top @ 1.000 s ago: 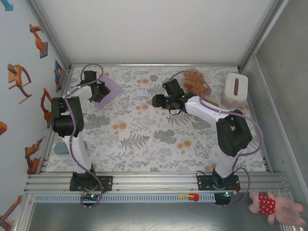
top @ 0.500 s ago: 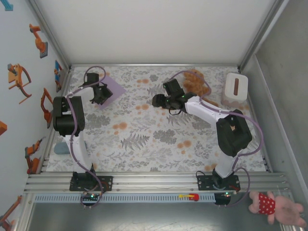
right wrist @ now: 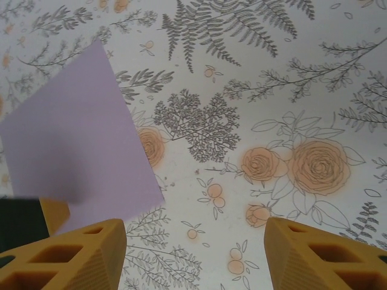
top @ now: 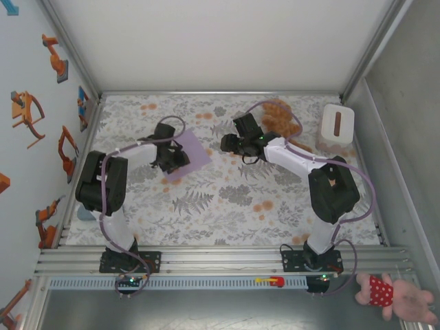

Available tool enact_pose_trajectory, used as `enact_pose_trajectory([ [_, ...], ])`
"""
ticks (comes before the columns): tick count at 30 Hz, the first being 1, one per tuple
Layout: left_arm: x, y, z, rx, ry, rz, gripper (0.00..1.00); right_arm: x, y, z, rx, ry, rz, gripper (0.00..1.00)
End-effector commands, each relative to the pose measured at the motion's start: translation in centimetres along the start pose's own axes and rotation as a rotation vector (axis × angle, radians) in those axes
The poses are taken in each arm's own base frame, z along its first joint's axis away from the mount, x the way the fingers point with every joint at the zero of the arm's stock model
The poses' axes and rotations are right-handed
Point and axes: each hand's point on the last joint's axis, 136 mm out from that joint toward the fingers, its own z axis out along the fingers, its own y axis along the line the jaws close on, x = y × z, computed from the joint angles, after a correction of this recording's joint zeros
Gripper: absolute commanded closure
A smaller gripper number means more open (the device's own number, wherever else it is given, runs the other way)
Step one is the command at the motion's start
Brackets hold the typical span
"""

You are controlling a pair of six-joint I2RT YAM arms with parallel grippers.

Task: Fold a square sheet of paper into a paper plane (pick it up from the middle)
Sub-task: Move the square sheet of paper to the center of the table.

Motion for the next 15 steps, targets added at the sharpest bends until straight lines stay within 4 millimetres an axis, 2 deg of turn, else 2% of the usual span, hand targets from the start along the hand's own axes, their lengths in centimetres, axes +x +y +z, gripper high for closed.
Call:
enact_pose_trajectory([
  [1, 6.4, 1.3, 0.3, -0.102, 0.140, 0.037, 0.57, -0.3, -2.1, 0.0, 0.076, -0.015, 0.045, 0.39],
  [5, 10.2, -0.5, 0.0, -0.102, 0.171, 0.113, 0.59, 0.2, -3.1, -0.2, 0.089, -0.006, 0.071, 0.41],
  [7, 10.9, -1.7, -0.8, -0.083, 0.161, 0.144, 0.59, 0.7, -3.3, -0.3, 0.091, 0.008, 0.071, 0.42],
  [9, 10.4, -3.7, -2.4, -0.018, 0.128, 0.154, 0.59, 1.4, -3.4, -0.3, 0.089, 0.034, 0.069, 0.43],
  [12, 8.2, -5.9, -5.9, 0.054, 0.012, 0.157, 0.54, 2.4, -3.0, -0.2, 0.054, 0.081, 0.064, 0.44],
  [15, 6.4, -5.8, -8.2, 0.078, -0.077, 0.120, 0.49, 3.9, -2.0, 0.8, -0.009, 0.160, 0.060, 0.48],
])
